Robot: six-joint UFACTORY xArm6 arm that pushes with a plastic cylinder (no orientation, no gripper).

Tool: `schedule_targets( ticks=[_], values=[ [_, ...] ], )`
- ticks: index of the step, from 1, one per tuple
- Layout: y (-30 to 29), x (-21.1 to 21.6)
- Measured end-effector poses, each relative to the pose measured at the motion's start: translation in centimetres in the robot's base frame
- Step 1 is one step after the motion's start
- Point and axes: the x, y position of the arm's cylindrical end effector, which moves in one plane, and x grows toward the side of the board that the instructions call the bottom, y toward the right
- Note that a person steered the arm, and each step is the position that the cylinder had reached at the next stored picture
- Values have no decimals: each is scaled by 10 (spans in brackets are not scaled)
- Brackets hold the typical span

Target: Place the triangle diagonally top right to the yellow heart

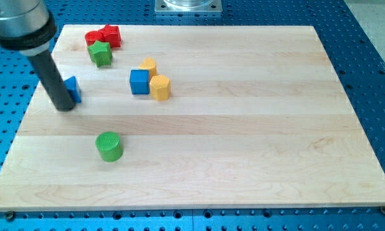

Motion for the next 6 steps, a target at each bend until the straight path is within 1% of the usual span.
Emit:
schedule_targets(
  ticks=[1,2,3,4,5,6],
  values=[
    [1,-21],
    [-19,-13],
    [-21,-31],
    [21,-48],
    [66,-51],
    [35,-71]
  ],
)
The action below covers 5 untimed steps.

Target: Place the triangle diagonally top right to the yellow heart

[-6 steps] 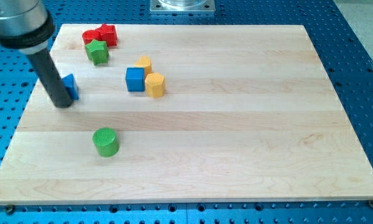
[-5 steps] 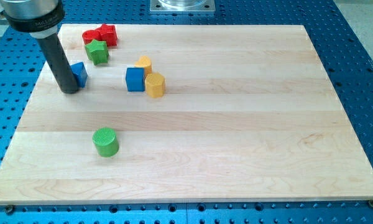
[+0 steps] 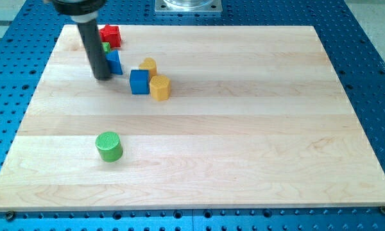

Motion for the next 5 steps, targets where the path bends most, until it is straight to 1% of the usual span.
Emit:
schedule_targets(
  ticks=[1,2,3,4,5],
  values=[
    [6,-16],
    [56,-32],
    [90,-43],
    [107,-43],
    [108,-84]
  ],
)
